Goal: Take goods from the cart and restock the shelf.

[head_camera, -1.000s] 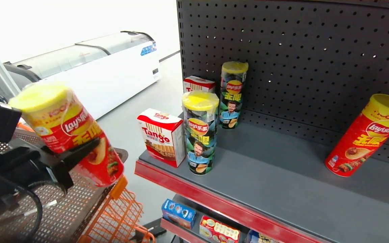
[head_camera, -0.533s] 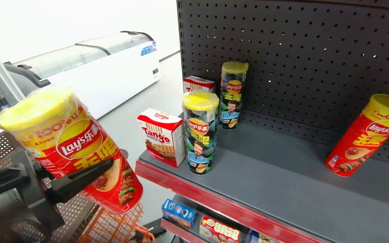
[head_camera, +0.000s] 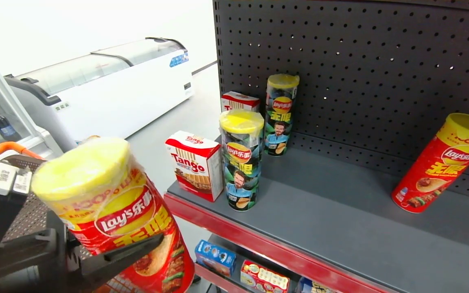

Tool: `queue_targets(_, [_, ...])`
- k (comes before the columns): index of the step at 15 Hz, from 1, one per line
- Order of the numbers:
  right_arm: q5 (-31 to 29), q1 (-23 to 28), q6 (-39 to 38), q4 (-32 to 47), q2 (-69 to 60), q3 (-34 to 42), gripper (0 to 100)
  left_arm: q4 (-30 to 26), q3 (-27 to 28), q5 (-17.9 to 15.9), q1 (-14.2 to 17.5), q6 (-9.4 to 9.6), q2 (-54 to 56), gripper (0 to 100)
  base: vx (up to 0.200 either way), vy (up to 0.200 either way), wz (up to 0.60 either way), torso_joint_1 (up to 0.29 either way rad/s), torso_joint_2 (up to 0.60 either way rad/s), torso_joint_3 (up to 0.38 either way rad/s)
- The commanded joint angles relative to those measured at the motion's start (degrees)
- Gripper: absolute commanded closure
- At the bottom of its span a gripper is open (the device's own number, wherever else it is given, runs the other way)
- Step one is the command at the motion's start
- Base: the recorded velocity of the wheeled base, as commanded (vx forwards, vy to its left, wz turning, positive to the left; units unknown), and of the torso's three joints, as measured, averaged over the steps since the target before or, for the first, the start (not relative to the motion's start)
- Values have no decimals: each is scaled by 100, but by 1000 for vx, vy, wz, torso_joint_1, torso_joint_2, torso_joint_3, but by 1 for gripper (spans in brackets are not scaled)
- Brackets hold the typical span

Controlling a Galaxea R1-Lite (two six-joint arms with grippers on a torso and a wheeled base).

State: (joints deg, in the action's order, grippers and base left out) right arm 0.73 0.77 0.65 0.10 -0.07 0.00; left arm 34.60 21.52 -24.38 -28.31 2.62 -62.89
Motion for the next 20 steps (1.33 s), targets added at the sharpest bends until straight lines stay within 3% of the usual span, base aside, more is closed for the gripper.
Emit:
queue_targets(1, [6,2,6,-1,7,0,0,-243,98,-40,-289,19,23,100,0,0,0,0,0,0])
queue_targets(5, [6,2,-3,-1,7,0,0,-278,125,-155,-404,37,-4,100,0,0,0,0,0,0])
queue_targets(8, [6,2,-3,-1,7,0,0,-252,151,-181,-237,300,-241,100,0,0,0,0,0,0])
queue_targets(20, [6,2,6,-1,7,0,0,-278,327,-199,-158,300,-373,100,0,0,-50,0,1,0])
